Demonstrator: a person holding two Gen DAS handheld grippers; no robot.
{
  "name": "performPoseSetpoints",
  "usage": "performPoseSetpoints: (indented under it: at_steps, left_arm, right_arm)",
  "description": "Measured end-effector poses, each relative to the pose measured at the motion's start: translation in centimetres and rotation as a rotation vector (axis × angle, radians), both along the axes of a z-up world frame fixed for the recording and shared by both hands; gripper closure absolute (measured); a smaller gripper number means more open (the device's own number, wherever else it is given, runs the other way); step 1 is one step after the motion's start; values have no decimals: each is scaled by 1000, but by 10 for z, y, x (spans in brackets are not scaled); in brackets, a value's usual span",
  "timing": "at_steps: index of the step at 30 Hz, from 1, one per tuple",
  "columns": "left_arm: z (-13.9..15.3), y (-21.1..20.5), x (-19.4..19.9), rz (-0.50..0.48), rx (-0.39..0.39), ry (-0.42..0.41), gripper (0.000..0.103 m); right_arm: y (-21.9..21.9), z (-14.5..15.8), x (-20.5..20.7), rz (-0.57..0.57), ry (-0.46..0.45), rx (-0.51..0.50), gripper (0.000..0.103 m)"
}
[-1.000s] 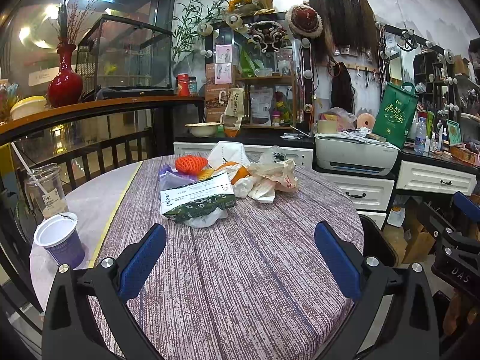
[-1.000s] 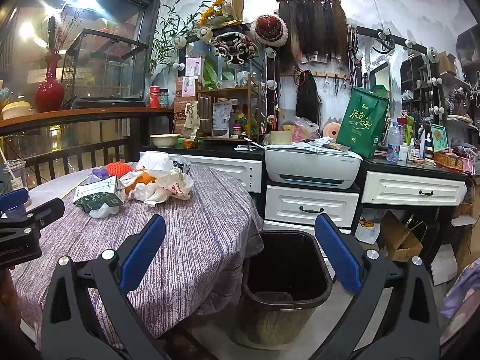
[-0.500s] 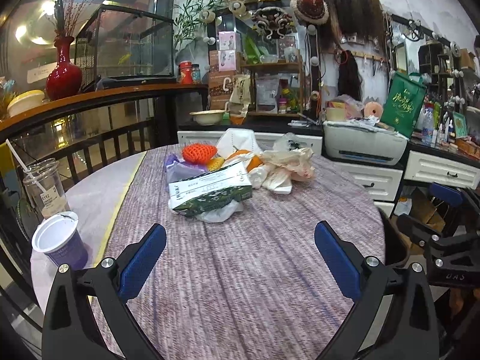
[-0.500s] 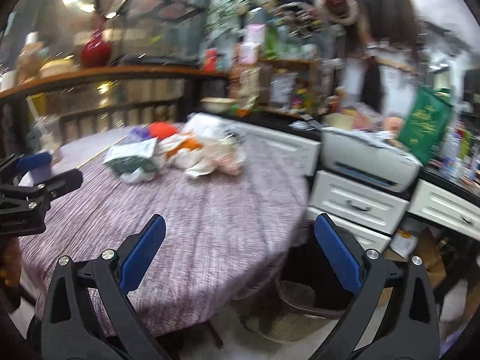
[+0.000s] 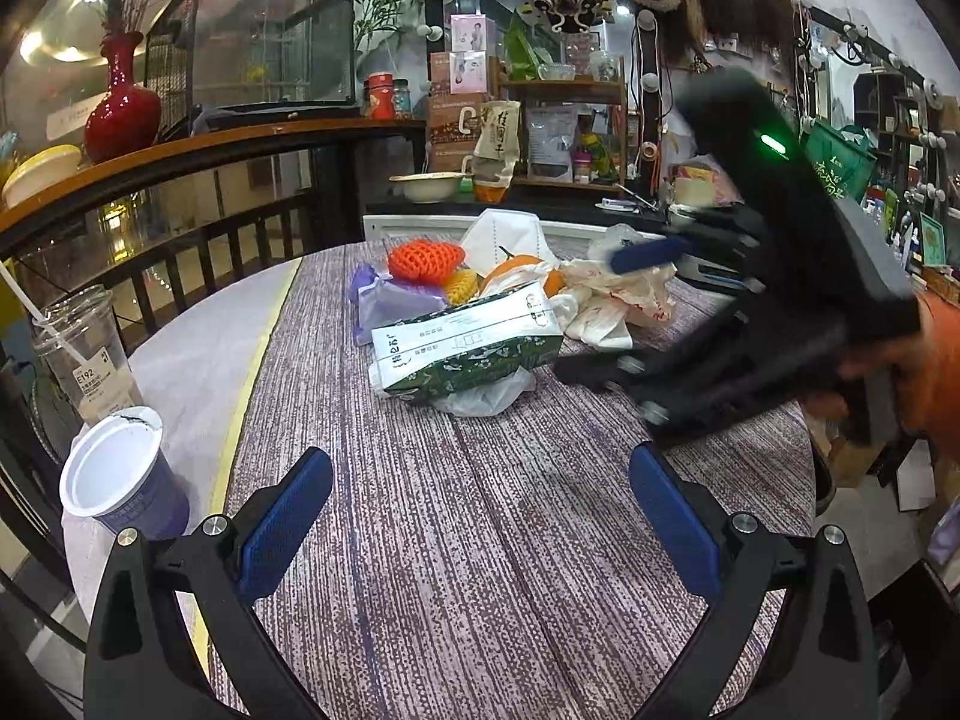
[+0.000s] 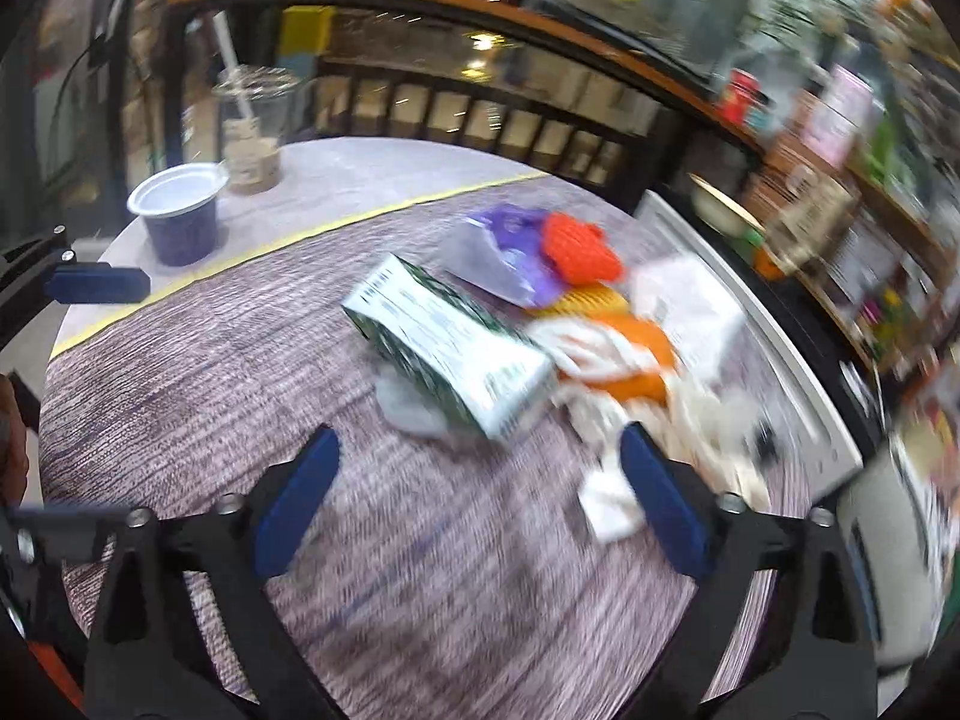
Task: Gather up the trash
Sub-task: 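Grasp the green-and-white milk carton with the right gripper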
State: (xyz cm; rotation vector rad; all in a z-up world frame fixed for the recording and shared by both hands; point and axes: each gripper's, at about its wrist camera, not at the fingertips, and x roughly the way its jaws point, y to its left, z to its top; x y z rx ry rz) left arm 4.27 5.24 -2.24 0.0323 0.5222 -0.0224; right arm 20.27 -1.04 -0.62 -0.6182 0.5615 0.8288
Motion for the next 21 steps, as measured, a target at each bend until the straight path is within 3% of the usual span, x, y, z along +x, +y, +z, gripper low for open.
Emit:
performPoseSetpoints:
  at_steps: [7, 11, 17, 21]
  left_arm:
    - [1, 6, 4, -23, -37, 35, 5]
    - [2, 8, 7, -25, -49, 40, 5]
    - [-2, 9, 14, -39, -76, 73, 5]
    - [-6, 9, 20, -48, -92, 106, 5]
  right_arm:
    - [62, -4, 35, 141, 9, -210, 30]
    - [84, -21, 42, 209, -6, -341, 36]
    - [95, -36, 45, 250, 8, -401, 45]
    - [91, -30, 53, 238, 57, -344, 52]
